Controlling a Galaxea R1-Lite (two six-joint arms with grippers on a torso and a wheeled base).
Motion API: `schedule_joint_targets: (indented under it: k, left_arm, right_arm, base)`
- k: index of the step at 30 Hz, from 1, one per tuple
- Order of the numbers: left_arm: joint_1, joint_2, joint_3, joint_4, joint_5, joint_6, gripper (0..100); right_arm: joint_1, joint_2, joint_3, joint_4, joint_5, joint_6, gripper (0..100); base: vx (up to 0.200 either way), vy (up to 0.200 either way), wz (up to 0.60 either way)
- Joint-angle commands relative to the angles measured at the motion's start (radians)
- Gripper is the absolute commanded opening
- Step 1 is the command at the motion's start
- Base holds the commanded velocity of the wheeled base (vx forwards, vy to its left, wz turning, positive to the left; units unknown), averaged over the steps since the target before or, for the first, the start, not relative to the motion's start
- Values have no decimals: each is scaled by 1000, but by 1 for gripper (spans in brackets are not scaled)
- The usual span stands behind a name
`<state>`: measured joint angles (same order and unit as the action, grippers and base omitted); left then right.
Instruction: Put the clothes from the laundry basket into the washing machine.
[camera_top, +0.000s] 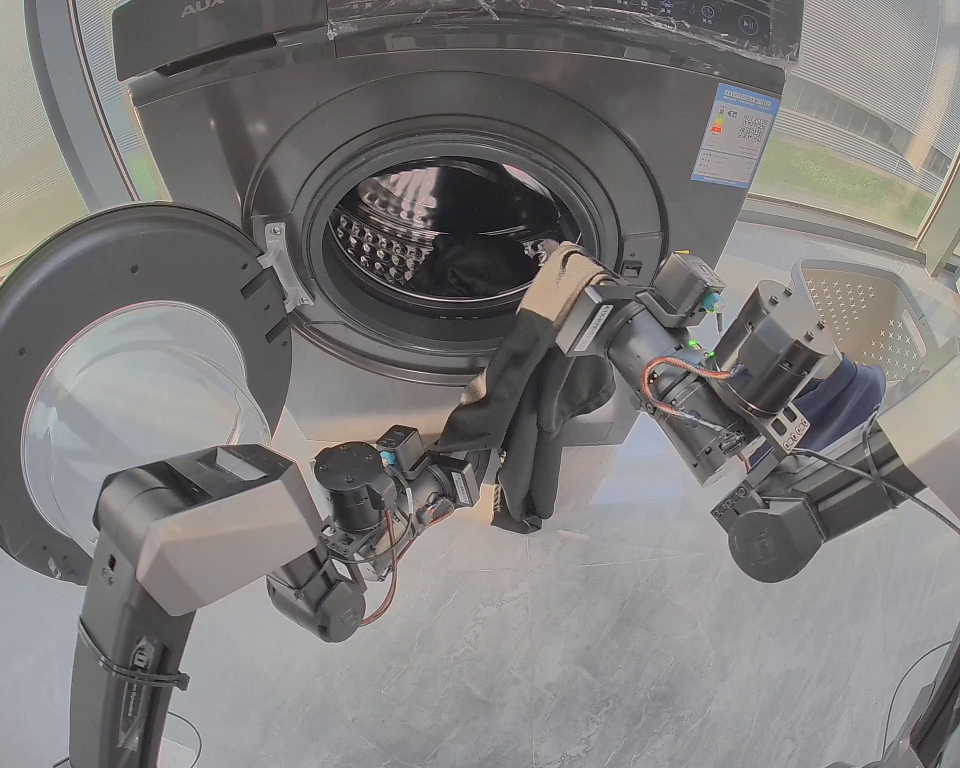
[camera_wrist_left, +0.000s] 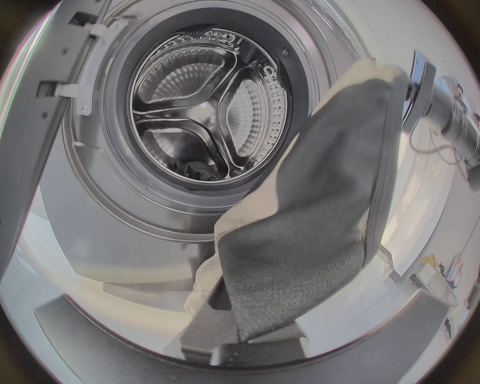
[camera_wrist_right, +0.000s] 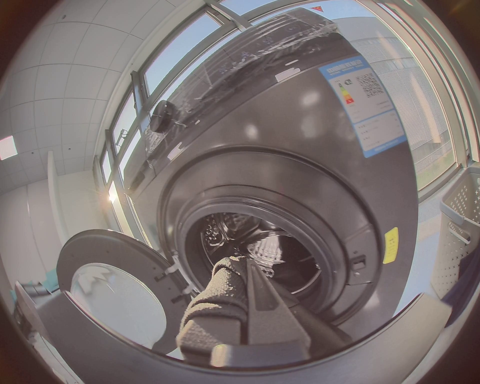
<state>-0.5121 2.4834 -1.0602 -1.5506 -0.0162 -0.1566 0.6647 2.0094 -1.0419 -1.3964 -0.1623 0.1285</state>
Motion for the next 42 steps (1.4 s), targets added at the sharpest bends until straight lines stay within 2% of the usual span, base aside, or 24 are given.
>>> schedule_joint_targets:
  k: [1,4,6,7,8,11,15,19,25,27,35,39,42]
  left_arm:
    - [-3,-314,296,-2,-34,2,0]
    - [4,-491,440,-2,-67,5,0]
    - [12,-594,497,12,-64,-3,0]
    - [12,-594,497,12,-64,-3,0]
    - [43,-676,517,26,-59,-4,0]
    - [99,-767,554,49,-68,-6,0]
    - [107,-816,563,46,-68,-24,0]
    - [103,-818,525,35,-53,-24,0]
    - [141,-828,519,21,-51,-12,0]
    - [147,-842,519,26,-54,3,0]
    - [138,-850,490,20,-57,2,0]
    - [126,-856,476,21,-54,3,0]
    - [119,-856,474,24,-56,3,0]
  right_arm:
    - [-86,-66,171,13,-6,31,0]
    - [-112,-100,280,0,15,37,0]
    - [-112,-124,353,-16,58,36,0]
    - [-112,-124,353,-16,58,36,0]
    - [-109,-152,411,-29,86,29,0]
    - [-109,-178,448,-32,93,26,0]
    - [-114,-182,433,-49,90,22,0]
    - [-126,-170,450,-89,89,23,0]
    - [-154,-139,431,-147,87,23,0]
    - [-146,-155,408,-147,87,26,0]
    - [-120,-185,382,-147,86,26,0]
    - [-103,-208,359,-147,24,23,0]
    - [-93,-216,352,-145,15,22,0]
  base:
    - [0,0,0]
    - [0,0,0]
    - [0,0,0]
    - [0,0,0]
    - [0,0,0]
    - [0,0,0]
    - [0,0,0]
    - [0,0,0]
    - [0,0,0]
    - [0,0,0]
    - [0,0,0]
    - [0,0,0]
    - [0,0,0]
